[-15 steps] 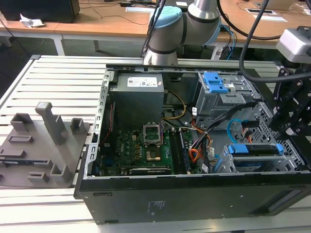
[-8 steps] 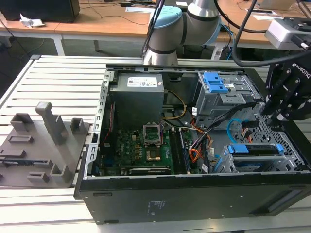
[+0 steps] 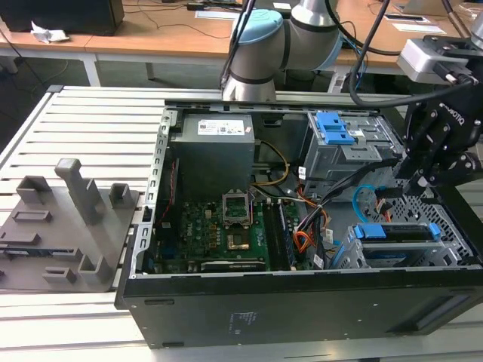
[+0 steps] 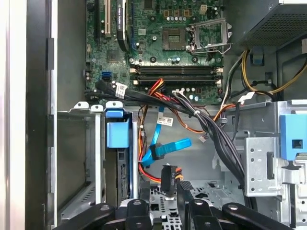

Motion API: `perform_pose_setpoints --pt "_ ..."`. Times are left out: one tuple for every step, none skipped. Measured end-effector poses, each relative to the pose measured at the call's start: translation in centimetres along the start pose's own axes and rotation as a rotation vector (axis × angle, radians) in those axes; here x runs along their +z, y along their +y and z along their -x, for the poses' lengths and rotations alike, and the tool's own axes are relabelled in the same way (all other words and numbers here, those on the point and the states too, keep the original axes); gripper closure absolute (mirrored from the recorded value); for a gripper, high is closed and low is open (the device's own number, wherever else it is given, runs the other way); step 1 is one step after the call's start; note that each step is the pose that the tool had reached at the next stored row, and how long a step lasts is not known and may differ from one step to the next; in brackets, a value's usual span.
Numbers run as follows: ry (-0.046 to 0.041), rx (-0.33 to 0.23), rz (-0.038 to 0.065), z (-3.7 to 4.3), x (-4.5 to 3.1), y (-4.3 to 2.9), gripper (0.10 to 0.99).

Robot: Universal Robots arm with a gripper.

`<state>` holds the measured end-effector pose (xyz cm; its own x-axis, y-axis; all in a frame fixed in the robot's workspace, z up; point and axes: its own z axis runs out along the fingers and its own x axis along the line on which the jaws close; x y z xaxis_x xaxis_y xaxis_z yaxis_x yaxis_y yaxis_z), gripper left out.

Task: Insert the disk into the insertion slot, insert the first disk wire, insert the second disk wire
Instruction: 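Insert the first disk wire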

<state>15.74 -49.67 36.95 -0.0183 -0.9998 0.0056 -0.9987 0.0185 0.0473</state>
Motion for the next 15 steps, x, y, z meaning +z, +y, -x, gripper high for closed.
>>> perform_pose_setpoints --pt "-0.0001 0.000 0.000 0.05 0.14 0.14 0.725" --pt "-0.0002 0.002 0.000 0.07 0.32 0.32 0.725" --pt "-0.0002 0.002 0.000 0.09 0.48 0.40 0.725" --pt "0.0002 0.003 0.000 0.12 0.71 0.48 0.725" --pt "0.0003 0.003 0.000 0.17 0.95 0.48 0.725" --pt "0.0002 0.003 0.000 0.22 1.19 0.47 0.725" --pt "-0.0001 0.003 0.000 0.25 1.41 0.47 0.725" --pt "0.0001 0.004 0.000 0.25 1.51 0.46 0.725" --pt "0.0003 0.004 0.000 0.25 1.56 0.46 0.725" --pt "0.0006 0.004 0.000 0.25 1.60 0.46 0.725" --pt "0.0008 0.004 0.000 0.25 1.60 0.46 0.725" --pt "0.0008 0.004 0.000 0.25 1.61 0.46 0.725" --pt "0.0009 0.004 0.000 0.25 1.61 0.46 0.725" --pt "0.0010 0.004 0.000 0.25 1.61 0.46 0.804" --pt "0.0011 0.004 0.000 0.25 1.61 0.46 0.804"
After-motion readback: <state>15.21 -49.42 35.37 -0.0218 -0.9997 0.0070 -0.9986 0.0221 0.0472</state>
